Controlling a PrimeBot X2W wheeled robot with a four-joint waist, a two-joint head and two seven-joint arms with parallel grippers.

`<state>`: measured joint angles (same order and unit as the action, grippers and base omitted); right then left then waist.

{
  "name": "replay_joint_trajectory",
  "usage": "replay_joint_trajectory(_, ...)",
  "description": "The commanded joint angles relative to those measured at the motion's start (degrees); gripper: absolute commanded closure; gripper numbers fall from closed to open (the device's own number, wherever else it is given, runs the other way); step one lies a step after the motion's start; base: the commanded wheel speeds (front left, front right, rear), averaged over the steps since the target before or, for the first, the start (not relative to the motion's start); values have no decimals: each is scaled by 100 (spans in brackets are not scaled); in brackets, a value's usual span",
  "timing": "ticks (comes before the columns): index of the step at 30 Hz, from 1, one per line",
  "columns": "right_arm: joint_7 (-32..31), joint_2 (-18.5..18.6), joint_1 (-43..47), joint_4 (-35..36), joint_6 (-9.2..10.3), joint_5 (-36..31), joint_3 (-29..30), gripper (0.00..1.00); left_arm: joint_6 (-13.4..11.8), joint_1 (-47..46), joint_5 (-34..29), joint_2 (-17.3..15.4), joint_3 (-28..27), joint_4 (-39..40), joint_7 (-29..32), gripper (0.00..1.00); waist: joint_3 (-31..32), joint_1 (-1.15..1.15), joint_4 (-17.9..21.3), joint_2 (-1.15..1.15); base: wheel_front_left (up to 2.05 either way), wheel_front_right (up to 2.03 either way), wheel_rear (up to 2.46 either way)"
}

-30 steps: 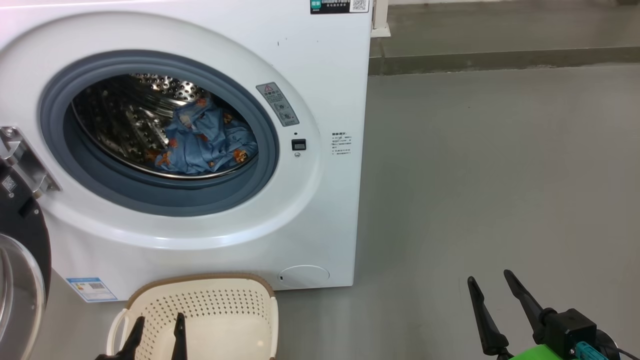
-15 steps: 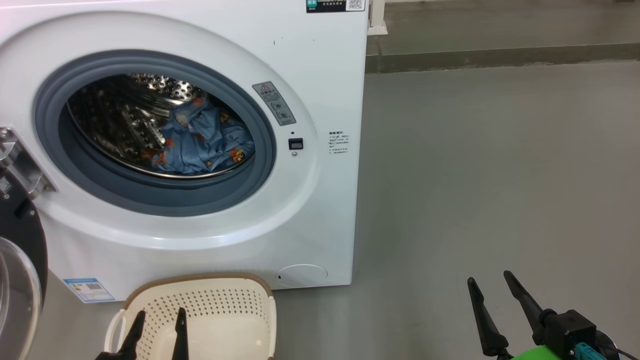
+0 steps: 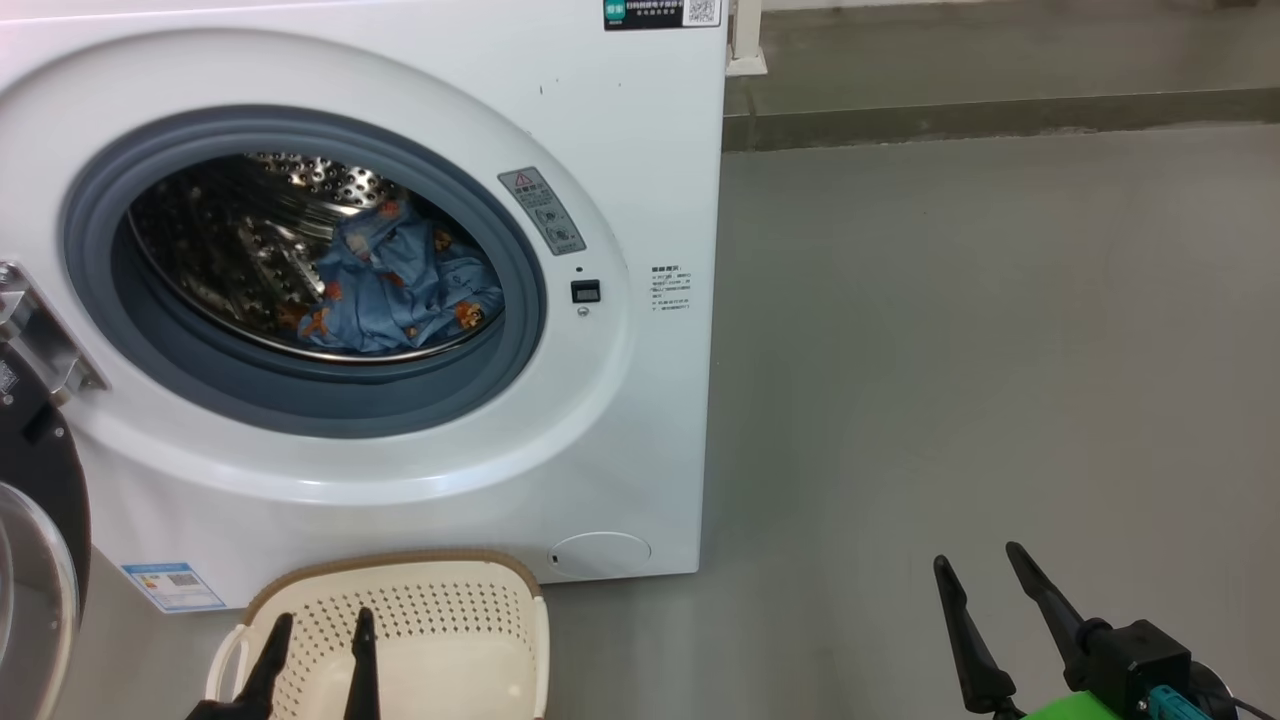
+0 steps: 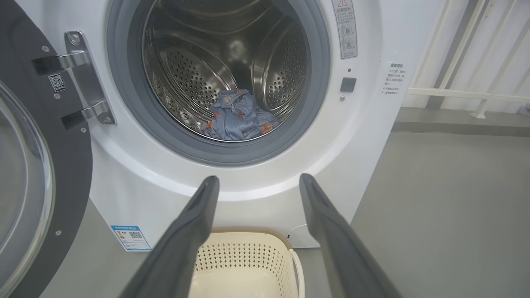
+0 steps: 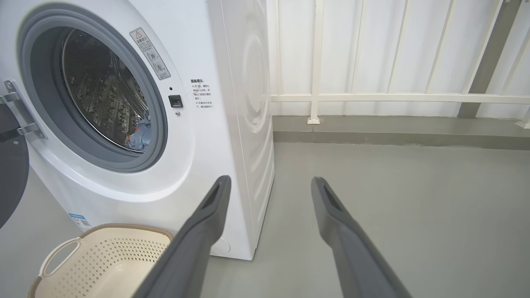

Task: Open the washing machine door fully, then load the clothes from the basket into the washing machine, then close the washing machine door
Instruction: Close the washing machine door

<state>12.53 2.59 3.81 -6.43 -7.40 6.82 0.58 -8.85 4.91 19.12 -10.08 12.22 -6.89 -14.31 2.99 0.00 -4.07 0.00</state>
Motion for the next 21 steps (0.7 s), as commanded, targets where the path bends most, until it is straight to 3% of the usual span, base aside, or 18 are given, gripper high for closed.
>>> replay_joint_trajectory(1,61,29,-137,129,-9,-7,-167,0,17,-104,-70,-43,-241,109,-69,0,3,0,0,0,0,0,0)
replay_joint_trajectory(21,55,29,-163,100,-9,-13,-184,0,259,-121,-290,153,-446,-57,-69,0,-16,0,1,0,0,0,0)
